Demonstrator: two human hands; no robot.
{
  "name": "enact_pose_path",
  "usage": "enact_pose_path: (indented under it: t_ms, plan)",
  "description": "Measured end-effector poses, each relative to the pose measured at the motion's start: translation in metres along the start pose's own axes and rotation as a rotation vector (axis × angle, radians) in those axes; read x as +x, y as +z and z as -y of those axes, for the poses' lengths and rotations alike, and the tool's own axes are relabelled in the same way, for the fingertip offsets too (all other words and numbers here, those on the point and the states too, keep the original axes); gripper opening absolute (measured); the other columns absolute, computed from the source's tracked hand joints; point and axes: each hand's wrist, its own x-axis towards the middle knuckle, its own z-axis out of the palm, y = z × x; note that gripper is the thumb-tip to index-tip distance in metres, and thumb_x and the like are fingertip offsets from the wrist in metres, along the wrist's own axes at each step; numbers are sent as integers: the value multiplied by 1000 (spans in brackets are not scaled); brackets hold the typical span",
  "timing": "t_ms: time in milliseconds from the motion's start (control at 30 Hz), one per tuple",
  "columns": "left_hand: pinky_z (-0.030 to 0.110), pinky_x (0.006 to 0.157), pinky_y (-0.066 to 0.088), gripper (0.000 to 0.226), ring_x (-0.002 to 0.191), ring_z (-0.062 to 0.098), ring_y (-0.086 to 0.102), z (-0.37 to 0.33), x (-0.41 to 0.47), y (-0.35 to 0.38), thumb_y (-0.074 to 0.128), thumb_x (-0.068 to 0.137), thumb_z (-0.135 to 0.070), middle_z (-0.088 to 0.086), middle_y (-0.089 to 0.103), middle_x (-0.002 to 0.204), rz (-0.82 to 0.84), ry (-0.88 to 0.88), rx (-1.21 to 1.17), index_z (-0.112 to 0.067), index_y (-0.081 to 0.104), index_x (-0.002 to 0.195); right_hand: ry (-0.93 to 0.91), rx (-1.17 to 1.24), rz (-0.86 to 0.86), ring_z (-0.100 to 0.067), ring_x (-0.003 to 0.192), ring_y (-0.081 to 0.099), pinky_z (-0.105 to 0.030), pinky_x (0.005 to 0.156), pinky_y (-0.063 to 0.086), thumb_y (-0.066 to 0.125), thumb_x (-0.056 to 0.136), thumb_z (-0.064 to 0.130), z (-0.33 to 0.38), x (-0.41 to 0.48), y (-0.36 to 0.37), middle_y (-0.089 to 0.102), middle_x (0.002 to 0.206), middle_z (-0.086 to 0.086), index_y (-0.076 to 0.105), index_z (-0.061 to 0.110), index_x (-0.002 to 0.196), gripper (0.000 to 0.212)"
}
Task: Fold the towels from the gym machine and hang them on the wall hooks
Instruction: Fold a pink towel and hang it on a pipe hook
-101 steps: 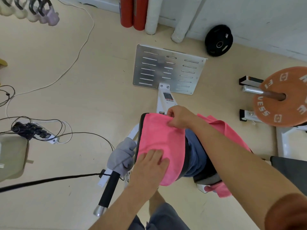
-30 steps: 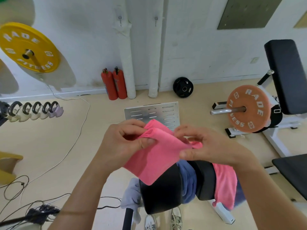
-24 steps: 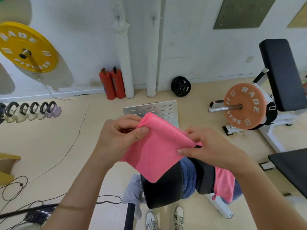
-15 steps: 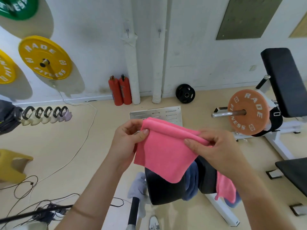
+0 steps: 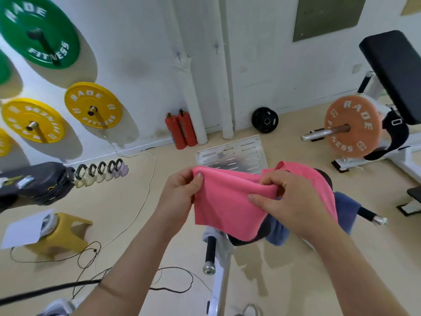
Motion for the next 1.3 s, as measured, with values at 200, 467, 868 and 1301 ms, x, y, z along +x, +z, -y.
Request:
enact_pose_path:
  t_ms: [200, 467, 868, 1301]
  plan:
    - [26, 78, 40, 36, 91, 11, 54, -21, -20, -21, 39, 96, -2, -11, 62, 90, -194, 193, 400, -30, 60, 87, -142, -10, 76, -7, 75, 57, -19, 68, 46, 68, 73, 45, 27, -22, 13, 60, 78, 12, 64, 29, 64, 19]
    - [33, 73, 40, 32, 74, 15, 49, -56, -20, -86, 43, 99, -30, 2, 55, 80, -310, 76, 239, -5, 59, 90, 33, 1208, 173, -22, 93, 59, -28, 71, 50, 67, 74, 14, 100, 4, 70, 64, 98, -8, 54, 13, 66, 16]
    - [9, 65, 39, 24, 67, -6, 51, -106, 29, -296, 43, 100, -17, -11, 58, 76, -162, 374, 375, -16, 62, 85, -88, 546, 452, -20, 72, 51, -31, 72, 46, 78, 77, 12, 209, 109, 233, 64, 82, -2, 58, 22, 108, 38]
    - [10, 69, 37, 35, 76, -1, 51, -148, 140, -393, 41, 95, 2, -13, 59, 80, -138, 565, 331, -23, 61, 82, -222, 469, 377, -11, 85, 60, -25, 79, 50, 81, 73, 24, 250, 216, 284, 62, 88, 6, 70, 17, 75, 13]
